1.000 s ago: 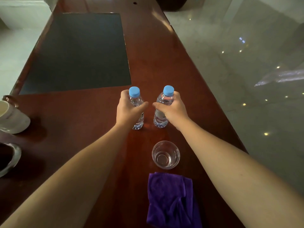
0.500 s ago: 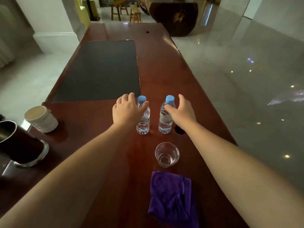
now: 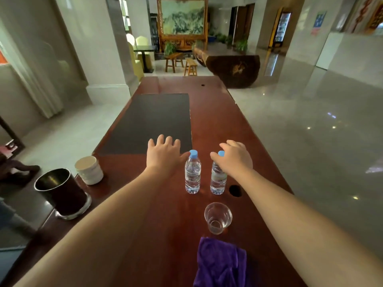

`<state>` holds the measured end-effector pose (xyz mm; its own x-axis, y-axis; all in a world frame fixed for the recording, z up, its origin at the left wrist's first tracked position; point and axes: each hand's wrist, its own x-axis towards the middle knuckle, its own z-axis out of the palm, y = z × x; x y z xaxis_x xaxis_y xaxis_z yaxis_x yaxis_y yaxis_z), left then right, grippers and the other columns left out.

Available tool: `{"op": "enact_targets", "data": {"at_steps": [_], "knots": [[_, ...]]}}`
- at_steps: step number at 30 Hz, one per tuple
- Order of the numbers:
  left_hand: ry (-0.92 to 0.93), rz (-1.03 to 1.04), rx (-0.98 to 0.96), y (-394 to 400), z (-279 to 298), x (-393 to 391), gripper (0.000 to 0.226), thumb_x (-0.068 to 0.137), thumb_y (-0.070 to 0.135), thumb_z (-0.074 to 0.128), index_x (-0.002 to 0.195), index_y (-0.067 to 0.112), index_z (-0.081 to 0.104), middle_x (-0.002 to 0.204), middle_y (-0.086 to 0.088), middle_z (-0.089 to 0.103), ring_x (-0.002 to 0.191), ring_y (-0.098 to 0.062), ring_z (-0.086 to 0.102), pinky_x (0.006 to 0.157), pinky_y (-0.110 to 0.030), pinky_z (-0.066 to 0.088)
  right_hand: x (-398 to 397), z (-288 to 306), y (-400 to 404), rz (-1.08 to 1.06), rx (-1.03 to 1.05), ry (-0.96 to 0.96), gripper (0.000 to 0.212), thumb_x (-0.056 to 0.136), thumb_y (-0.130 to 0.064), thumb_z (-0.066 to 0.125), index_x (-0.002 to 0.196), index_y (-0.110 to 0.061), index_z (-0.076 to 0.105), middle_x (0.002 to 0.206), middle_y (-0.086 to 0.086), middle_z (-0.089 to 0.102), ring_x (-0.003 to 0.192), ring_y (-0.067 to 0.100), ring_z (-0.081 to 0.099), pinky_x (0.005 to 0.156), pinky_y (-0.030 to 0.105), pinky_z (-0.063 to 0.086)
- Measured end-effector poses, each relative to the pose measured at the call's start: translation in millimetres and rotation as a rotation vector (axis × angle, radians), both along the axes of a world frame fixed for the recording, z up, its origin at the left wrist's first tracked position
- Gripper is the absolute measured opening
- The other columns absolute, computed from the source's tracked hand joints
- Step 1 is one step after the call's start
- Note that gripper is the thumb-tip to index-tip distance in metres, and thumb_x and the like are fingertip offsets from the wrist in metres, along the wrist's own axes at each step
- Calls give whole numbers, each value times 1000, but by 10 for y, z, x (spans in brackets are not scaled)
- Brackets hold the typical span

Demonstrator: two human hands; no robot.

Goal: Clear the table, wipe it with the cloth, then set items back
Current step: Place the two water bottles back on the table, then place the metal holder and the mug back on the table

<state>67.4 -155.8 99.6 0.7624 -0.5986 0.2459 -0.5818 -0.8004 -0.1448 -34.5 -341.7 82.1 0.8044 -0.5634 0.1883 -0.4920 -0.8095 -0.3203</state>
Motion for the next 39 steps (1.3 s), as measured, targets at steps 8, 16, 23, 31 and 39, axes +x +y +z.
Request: {"op": "enact_targets", "data": {"at_steps": [8,16,23,31,39], "knots": [[41,149,44,722,-32,225,66,96,66,25,143,23,43,151,-5,42,144,-29,29,114,-51,25,588,59,517,219,-31,37,68,90,-58,44,147,-23,40,156,3,34,144,26,25,114,40,24],[17,416,-41,1780,-93,288,63,95,66,31,133,19,49,139,-5,51,134,-26,39,106,-46,35,1236,-56,1446,461,15,67,70,89,-60,48,147,-23,39,157,6,33,144,27,25,115,39,23],[3,609,-52,2623,-159,225,63,93,67,36,133,20,49,139,-5,51,131,-27,40,104,-45,36,1577,-111,2265,648,41,45,70,88,-59,52,145,-20,41,150,5,42,140,26,31,110,38,29],[89,766,-346,2971,-475,302,86,81,70,58,144,16,34,146,-6,45,137,-27,38,105,-44,38,1861,-350,2651,679,196,90,75,84,-58,59,145,-19,40,149,2,44,138,25,36,104,40,37],[346,771,-901,3102,-1071,790,130,59,61,85,155,12,12,160,-7,24,147,-21,21,114,-34,24,2375,-928,2744,533,493,159,99,72,-63,71,152,-23,26,154,4,38,138,26,38,107,40,36]]}}
